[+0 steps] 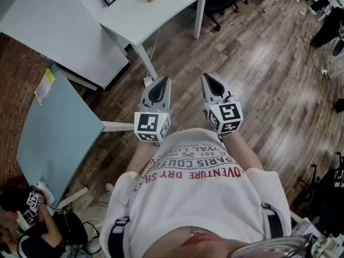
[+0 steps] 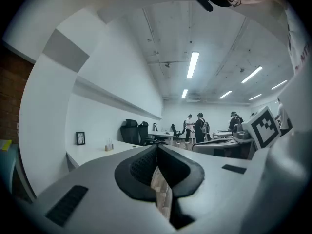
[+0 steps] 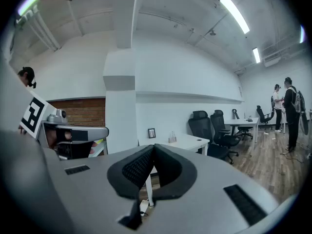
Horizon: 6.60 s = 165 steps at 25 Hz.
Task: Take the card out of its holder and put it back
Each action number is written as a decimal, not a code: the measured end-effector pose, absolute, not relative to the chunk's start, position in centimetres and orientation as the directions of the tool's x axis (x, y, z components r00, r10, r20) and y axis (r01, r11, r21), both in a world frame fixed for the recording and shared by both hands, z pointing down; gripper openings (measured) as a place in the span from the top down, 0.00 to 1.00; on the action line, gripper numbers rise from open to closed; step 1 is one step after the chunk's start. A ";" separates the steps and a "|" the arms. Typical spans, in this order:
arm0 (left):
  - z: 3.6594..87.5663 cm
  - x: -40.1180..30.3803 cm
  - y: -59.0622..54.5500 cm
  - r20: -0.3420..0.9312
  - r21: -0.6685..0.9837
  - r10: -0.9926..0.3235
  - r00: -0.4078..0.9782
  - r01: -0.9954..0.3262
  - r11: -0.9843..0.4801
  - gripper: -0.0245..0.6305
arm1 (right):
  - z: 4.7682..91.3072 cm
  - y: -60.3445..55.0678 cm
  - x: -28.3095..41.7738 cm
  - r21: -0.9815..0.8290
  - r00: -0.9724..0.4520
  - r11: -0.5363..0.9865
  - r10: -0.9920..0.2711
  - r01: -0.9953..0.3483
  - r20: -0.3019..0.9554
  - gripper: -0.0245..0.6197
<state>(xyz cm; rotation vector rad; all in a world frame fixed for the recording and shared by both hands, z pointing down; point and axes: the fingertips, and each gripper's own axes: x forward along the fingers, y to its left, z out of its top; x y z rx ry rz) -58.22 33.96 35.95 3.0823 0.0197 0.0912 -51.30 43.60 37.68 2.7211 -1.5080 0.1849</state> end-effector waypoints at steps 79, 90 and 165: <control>39.9 -0.8 6.0 0.161 0.195 -0.194 0.968 -0.224 -0.955 0.93 | 39.7 14.8 7.6 -0.156 0.282 -0.313 -0.939 -0.937 0.196 0.92; 41.5 1.2 -4.5 0.201 0.218 -0.350 0.915 -0.390 -0.895 0.93 | 40.7 2.6 11.4 -0.195 0.103 -0.142 -0.975 -0.970 0.198 0.92; 51.9 4.1 -15.1 0.492 0.156 -0.690 0.530 -0.834 -0.529 0.93 | 55.2 -18.4 9.1 -0.252 -0.925 0.944 -0.114 -0.214 0.362 0.91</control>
